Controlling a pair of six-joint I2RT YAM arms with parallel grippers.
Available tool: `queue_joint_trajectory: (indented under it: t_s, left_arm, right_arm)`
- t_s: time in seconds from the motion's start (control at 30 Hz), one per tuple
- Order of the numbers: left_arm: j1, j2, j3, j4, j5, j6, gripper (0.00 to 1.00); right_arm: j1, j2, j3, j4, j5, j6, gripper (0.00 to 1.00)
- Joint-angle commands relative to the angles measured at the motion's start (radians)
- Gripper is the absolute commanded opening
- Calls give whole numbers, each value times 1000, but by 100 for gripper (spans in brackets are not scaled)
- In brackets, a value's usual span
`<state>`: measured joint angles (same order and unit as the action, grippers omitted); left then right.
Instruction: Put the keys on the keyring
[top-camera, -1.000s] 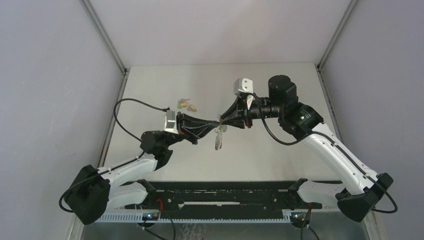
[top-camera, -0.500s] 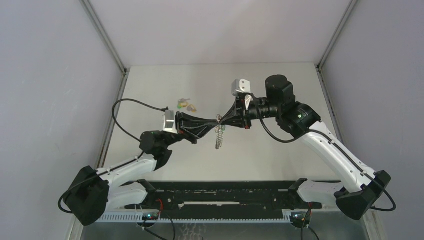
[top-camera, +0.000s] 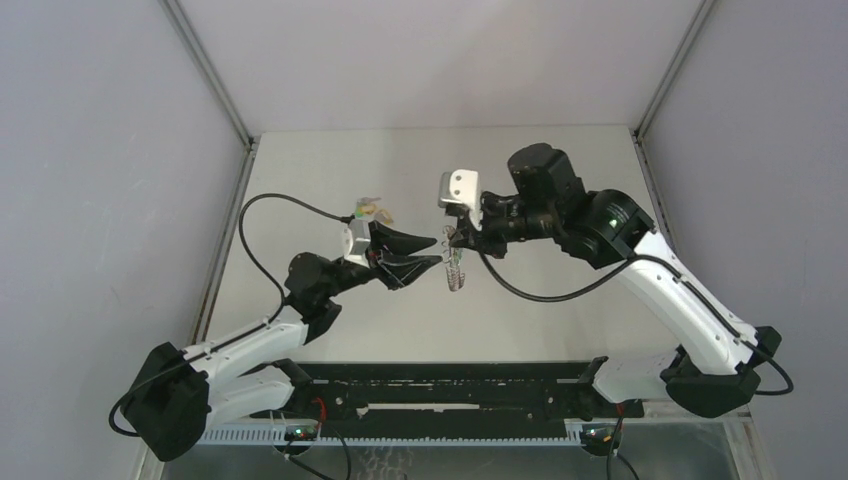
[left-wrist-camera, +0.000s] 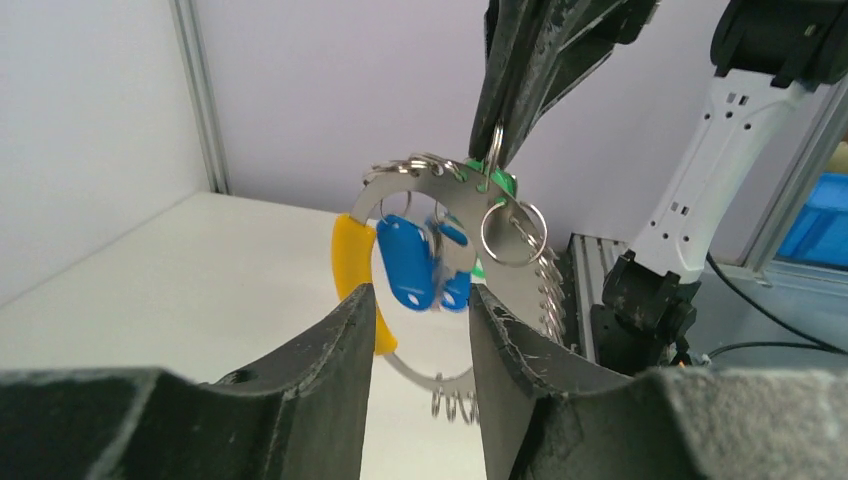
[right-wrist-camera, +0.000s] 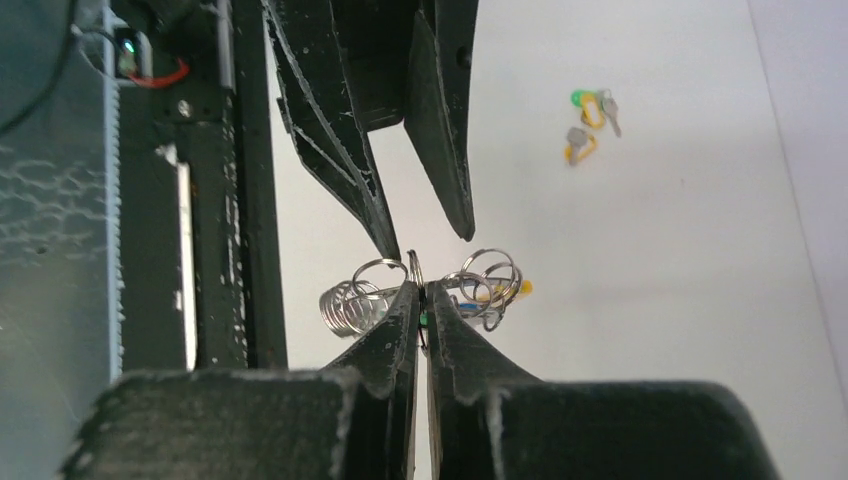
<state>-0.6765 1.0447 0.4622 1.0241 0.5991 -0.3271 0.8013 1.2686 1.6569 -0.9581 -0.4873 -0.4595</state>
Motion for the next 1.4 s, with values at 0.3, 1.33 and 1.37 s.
queue_joint_trajectory:
  t_s: [0.3,1.33,1.37]
  left_arm:
    - [-6,-32,45,-51,34,73,46]
    - [-56,58,131,-124,64,128,26]
    - [-57,58,133,-130,63,132,26]
  right_arm:
    - [154,187,212,-300,419,-109,0]
    - [186,193,225,-274,344,-142,0]
    - [185,193,225,-273,343,-142,0]
